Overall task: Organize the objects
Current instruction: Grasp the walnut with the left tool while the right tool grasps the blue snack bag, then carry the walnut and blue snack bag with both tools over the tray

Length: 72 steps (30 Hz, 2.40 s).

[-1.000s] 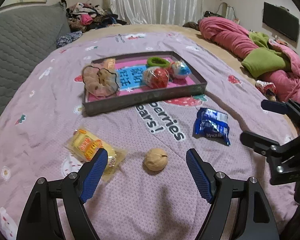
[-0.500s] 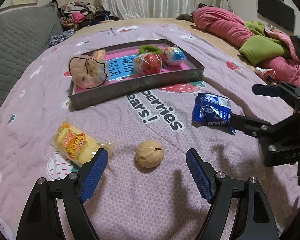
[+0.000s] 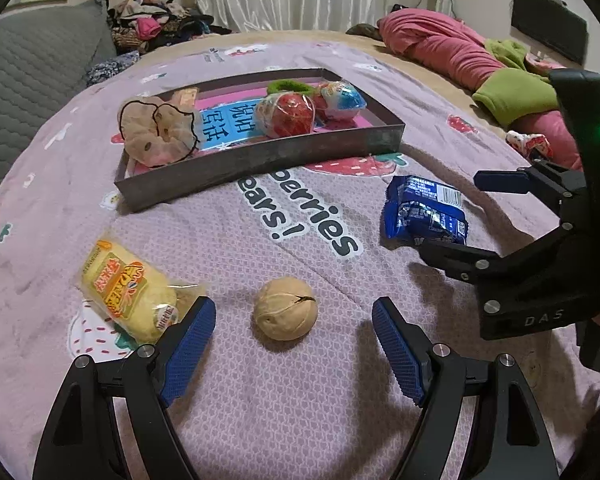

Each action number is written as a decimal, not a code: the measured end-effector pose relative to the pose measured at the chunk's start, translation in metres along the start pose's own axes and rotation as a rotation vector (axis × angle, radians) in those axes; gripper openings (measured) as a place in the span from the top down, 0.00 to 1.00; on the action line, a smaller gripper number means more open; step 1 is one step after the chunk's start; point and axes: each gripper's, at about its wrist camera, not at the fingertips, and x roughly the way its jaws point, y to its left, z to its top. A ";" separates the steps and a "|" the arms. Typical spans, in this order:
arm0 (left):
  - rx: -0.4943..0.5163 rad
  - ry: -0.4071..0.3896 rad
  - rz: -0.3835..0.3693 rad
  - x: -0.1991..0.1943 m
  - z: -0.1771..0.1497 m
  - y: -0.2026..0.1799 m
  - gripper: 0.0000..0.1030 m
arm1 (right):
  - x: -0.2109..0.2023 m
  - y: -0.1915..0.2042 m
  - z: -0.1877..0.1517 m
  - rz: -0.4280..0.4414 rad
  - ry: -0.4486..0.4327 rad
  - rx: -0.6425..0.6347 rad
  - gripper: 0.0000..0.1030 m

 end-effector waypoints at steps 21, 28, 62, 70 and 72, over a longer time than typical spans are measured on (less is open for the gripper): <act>-0.052 0.008 -0.062 0.014 0.002 0.008 0.40 | 0.022 0.003 0.006 0.045 0.031 -0.010 0.06; -0.050 0.013 -0.073 0.015 0.001 0.006 0.56 | 0.022 0.006 0.006 0.061 0.029 -0.016 0.16; -0.081 -0.036 -0.063 -0.011 0.008 0.016 0.65 | -0.011 0.006 0.016 0.123 -0.032 0.032 0.35; -0.083 -0.076 -0.031 -0.032 0.014 0.017 0.65 | -0.032 0.016 0.022 0.121 -0.062 0.022 0.36; -0.085 -0.085 -0.031 -0.037 0.015 0.017 0.65 | -0.037 0.018 0.023 0.118 -0.071 0.019 0.36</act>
